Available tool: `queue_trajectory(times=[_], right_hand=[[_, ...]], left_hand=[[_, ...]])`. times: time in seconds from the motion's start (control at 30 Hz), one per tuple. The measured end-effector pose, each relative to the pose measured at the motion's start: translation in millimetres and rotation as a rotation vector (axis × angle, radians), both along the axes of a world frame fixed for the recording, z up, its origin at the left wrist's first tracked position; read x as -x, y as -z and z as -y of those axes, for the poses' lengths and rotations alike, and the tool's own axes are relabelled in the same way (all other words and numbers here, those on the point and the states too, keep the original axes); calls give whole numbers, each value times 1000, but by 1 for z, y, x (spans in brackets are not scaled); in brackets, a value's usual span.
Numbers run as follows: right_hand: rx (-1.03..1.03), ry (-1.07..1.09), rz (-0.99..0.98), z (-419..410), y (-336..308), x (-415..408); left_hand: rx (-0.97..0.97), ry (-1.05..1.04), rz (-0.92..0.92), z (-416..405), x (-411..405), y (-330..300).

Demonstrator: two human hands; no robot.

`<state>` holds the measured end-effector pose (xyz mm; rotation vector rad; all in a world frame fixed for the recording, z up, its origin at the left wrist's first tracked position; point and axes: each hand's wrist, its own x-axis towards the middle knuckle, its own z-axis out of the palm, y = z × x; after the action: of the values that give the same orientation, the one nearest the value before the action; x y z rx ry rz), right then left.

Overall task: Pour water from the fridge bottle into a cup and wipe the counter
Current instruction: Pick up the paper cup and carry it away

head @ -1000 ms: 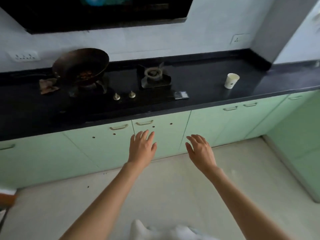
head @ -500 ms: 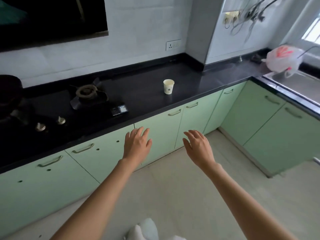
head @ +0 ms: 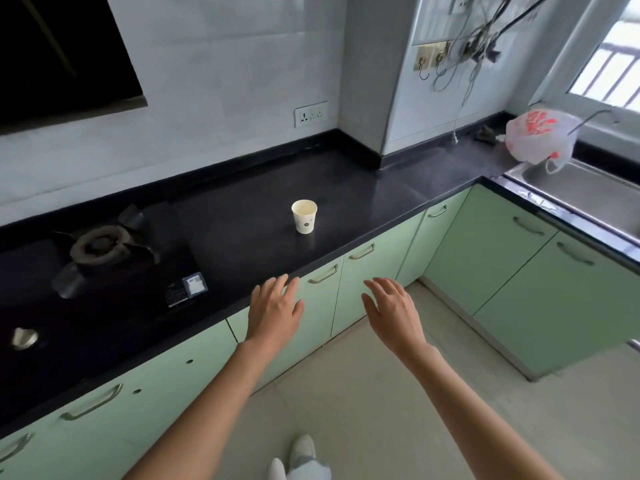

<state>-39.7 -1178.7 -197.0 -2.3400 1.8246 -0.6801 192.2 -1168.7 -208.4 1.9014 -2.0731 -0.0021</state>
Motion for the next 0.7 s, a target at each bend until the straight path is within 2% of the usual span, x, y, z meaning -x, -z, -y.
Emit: queue_trajectory(times=[0.33,0.7], right_hand=[[-9,9,11,122,2,-23],[-64,-161,43,256,32,-19]], left_hand=[[-13,-15,19,116,-25,5],[-69,-185,-31,203,-17,41]])
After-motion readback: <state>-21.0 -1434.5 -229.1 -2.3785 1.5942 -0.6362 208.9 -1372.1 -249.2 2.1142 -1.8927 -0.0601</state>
